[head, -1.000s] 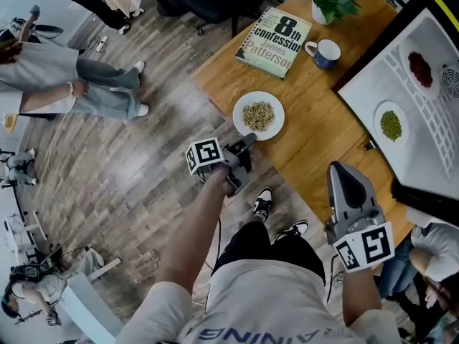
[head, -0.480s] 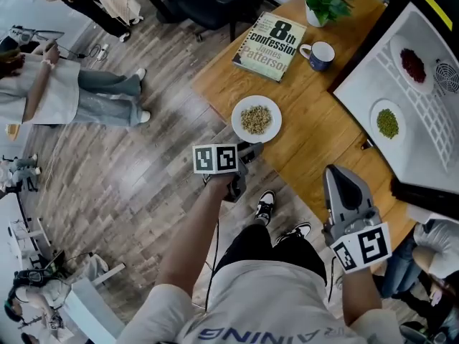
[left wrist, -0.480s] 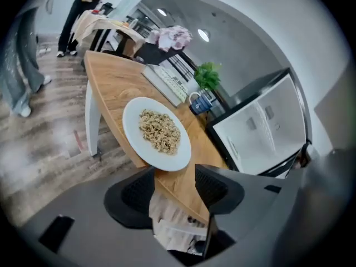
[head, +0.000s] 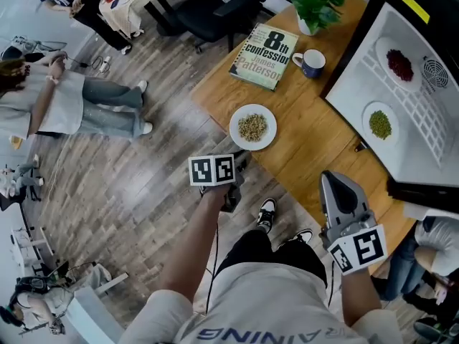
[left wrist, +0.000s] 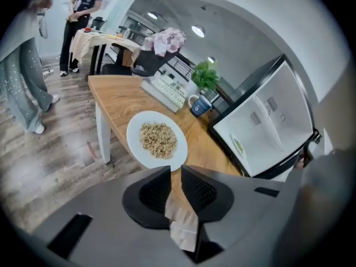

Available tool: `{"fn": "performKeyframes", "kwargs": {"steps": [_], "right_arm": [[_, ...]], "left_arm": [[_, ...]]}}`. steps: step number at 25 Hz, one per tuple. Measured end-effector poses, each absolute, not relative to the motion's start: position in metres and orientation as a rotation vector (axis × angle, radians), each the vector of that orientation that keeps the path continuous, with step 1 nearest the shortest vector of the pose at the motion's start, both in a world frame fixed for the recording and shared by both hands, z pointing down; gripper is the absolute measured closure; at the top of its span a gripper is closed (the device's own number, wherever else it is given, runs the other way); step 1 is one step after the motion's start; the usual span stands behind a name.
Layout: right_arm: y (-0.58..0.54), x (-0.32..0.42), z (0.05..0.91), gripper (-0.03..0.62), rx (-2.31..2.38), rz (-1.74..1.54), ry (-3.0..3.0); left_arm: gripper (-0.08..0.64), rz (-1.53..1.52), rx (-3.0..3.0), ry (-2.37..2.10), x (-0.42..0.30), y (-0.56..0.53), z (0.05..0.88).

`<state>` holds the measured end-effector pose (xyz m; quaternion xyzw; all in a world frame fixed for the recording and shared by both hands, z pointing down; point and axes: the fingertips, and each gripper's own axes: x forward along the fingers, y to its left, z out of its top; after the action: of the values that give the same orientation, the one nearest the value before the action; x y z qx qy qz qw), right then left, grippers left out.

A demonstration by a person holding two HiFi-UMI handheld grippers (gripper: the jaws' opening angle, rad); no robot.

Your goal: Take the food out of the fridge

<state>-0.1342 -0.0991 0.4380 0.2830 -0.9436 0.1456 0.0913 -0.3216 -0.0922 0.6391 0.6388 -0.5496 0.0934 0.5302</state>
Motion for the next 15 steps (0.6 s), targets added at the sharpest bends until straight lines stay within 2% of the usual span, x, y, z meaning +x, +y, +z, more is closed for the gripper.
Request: {"fn": "performKeyframes", "kwargs": {"steps": [2,4,10,15], "right_arm": [[-0.100,-0.129,0.433,0.574,0.865,0.419,-2.809],[-0.102,-0.123,0.426,0.574,0.895,0.401,-2.813],[-0.106,-0.090,0.401,0.574,1.031,0.346,-2.815],[-0.105,-0.050,0.385,0.574,1.179,0.308,-2.796]], "left_arm": [[0.534,0.132,1.565,-1.363,-0.322,-0.096,0.613],[0.549,0.064,1.649,-1.401,-0.315,-0.101,0.583],[0.551,-0.062,2.035,-1.468,-0.271,-0.112,0.476],[0.551,-0.041,2.308,-1.475,-0.229,-0.121,0.405]]}}
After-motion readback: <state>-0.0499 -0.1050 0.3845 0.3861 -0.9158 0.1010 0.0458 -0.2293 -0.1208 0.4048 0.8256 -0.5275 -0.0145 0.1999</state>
